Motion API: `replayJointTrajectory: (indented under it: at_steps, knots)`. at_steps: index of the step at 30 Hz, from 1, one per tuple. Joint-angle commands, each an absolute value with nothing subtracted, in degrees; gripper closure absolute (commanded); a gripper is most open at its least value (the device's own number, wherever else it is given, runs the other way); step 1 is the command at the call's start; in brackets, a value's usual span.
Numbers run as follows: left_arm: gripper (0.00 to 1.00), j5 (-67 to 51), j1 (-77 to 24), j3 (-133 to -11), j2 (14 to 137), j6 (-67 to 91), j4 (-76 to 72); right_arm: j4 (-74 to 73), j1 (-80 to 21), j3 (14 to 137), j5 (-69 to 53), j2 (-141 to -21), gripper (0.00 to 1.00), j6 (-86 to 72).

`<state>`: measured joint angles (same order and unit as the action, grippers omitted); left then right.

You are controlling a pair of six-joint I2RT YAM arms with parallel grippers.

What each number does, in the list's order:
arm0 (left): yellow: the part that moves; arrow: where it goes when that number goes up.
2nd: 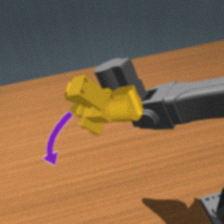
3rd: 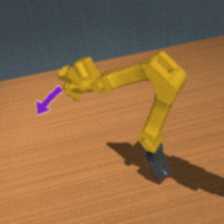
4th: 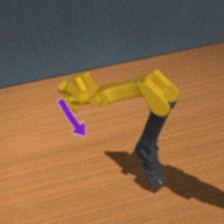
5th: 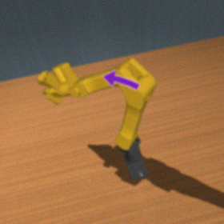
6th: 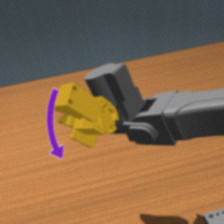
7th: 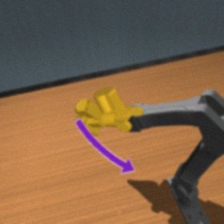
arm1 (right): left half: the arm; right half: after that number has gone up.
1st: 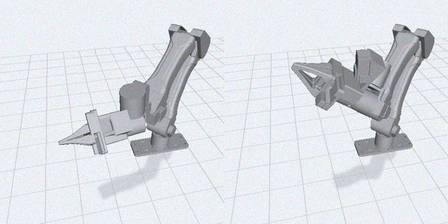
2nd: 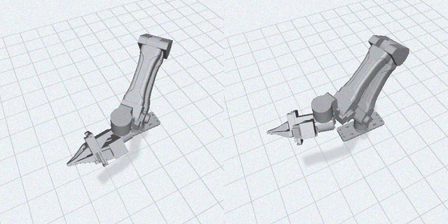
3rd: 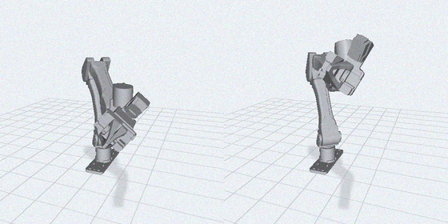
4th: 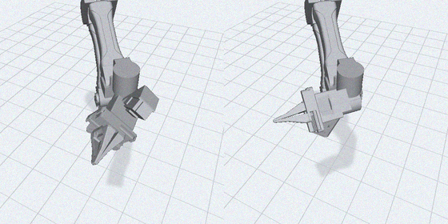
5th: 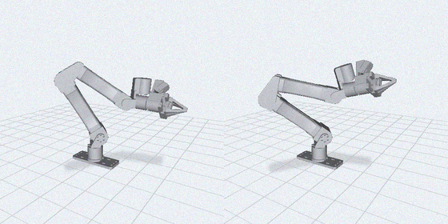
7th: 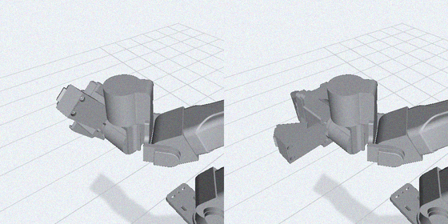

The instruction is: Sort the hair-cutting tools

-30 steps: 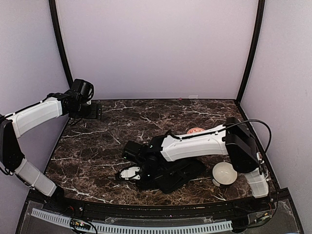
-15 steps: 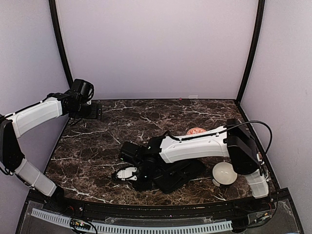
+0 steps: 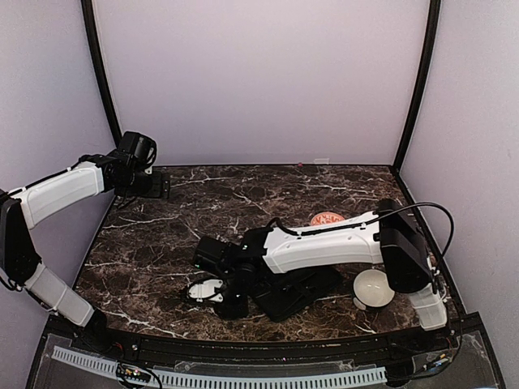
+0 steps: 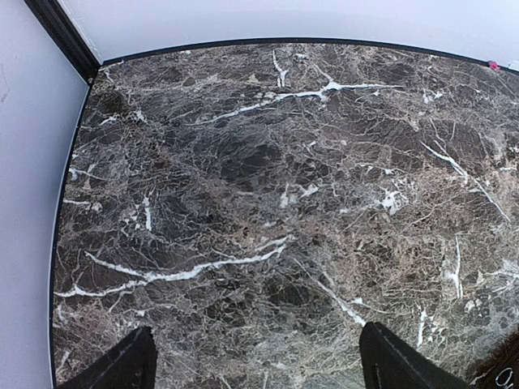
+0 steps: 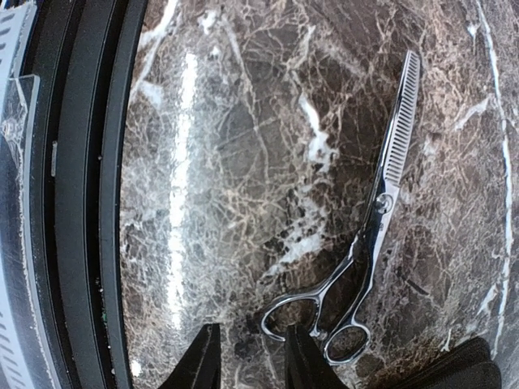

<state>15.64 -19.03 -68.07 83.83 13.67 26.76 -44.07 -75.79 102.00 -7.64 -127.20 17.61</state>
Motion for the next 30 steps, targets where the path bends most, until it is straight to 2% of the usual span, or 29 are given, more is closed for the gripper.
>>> replayJointTrajectory:
  at_steps: [1, 17, 21, 28, 30]
  knots:
    - [0.11, 15.47, -19.16, -67.82, 83.67, 12.97, 27.14, -44.87, -76.33, 104.83, -6.99, -129.48, 0.73, 16.54]
    - [0.11, 14.95, -19.12, -67.85, 83.5, 12.92, 27.03, -44.74, -76.31, 104.15, -3.89, -132.2, 0.73, 15.01]
    - [0.11, 14.94, -19.15, -67.85, 83.5, 12.99, 27.07, -44.61, -76.25, 104.12, -1.25, -132.98, 0.79, 14.51]
    - [0.11, 14.9, -19.14, -67.85, 83.58, 12.84, 27.07, -44.94, -76.23, 104.86, 1.61, -133.84, 0.99, 15.15]
    - [0.11, 14.91, -19.13, -67.85, 83.54, 12.85, 27.05, -45.53, -76.21, 105.59, 2.19, -133.75, 1.0, 16.07]
